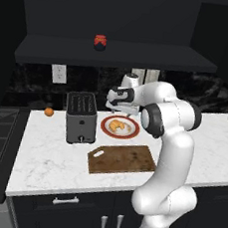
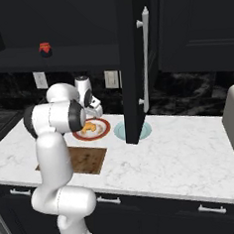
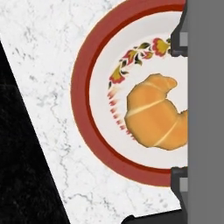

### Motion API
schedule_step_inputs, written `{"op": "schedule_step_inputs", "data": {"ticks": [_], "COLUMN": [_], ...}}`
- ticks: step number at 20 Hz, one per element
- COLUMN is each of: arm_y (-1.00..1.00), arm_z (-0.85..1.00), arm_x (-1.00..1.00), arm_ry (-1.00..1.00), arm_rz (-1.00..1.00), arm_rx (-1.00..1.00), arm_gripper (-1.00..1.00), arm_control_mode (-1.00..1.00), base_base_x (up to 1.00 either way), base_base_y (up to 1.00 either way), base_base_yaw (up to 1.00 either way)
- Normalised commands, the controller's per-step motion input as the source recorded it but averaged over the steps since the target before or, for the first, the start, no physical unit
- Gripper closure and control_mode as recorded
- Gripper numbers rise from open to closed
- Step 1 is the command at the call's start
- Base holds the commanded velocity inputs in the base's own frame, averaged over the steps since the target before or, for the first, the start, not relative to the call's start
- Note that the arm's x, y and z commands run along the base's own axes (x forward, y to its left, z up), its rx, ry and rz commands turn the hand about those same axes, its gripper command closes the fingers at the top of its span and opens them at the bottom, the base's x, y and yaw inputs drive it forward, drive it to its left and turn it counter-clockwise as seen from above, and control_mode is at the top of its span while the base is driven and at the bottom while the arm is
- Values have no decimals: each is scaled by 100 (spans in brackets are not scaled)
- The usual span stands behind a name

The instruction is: From the different types of pastries on the counter, select a croissant and place it on the cutting board. Then retrieve a jar of jam from the cabinet and place it alongside the croissant on the cutting board.

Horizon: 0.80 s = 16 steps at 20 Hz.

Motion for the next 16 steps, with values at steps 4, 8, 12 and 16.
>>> {"op": "schedule_step_inputs", "data": {"ticks": [4, 8, 12, 16], "arm_y": [2, 3, 9, 5], "arm_z": [-6, -27, -38, -24], "arm_x": [41, 22, 0, 0], "arm_ry": [0, 0, 5, 7], "arm_rz": [-3, -7, -7, -6], "arm_rx": [0, 0, 0, 0], "arm_gripper": [-100, -100, -100, -100], "arm_control_mode": [-100, -100, -100, -100], "base_base_x": [0, 0, 0, 0], "base_base_y": [0, 0, 0, 0], "base_base_yaw": [0, 0, 0, 0]}}
